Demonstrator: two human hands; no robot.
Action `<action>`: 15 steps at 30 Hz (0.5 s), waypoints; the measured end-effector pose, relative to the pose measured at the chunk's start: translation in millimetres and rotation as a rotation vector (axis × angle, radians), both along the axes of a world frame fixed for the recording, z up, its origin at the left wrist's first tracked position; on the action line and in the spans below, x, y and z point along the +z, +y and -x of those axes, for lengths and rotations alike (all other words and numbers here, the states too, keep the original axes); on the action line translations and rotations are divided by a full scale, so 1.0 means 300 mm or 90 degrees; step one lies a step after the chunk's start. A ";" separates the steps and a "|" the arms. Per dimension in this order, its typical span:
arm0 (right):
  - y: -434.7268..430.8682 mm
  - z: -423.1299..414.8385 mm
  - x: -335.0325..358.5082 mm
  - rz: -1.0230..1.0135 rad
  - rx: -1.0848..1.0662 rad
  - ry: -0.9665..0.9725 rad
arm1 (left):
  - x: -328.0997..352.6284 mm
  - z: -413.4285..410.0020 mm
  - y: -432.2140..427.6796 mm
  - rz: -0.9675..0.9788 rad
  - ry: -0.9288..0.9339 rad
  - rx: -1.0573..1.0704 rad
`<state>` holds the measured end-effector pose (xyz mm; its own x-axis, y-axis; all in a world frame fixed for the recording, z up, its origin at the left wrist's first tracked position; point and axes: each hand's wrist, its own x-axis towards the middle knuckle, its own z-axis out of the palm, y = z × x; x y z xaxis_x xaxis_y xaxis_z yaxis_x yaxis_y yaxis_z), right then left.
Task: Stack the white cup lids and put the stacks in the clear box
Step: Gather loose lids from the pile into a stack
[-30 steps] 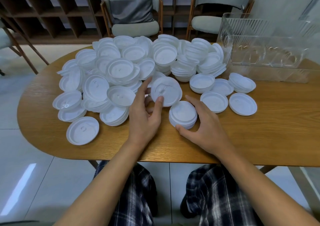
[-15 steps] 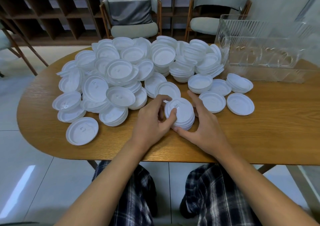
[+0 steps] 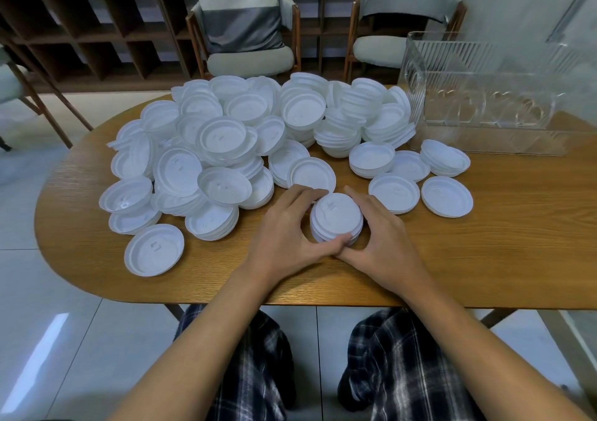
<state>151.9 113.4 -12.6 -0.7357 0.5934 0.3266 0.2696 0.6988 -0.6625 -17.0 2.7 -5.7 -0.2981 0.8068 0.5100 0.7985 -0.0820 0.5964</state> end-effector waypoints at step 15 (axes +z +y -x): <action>0.004 -0.001 0.004 0.012 0.023 -0.004 | 0.004 0.000 0.003 0.009 -0.035 0.009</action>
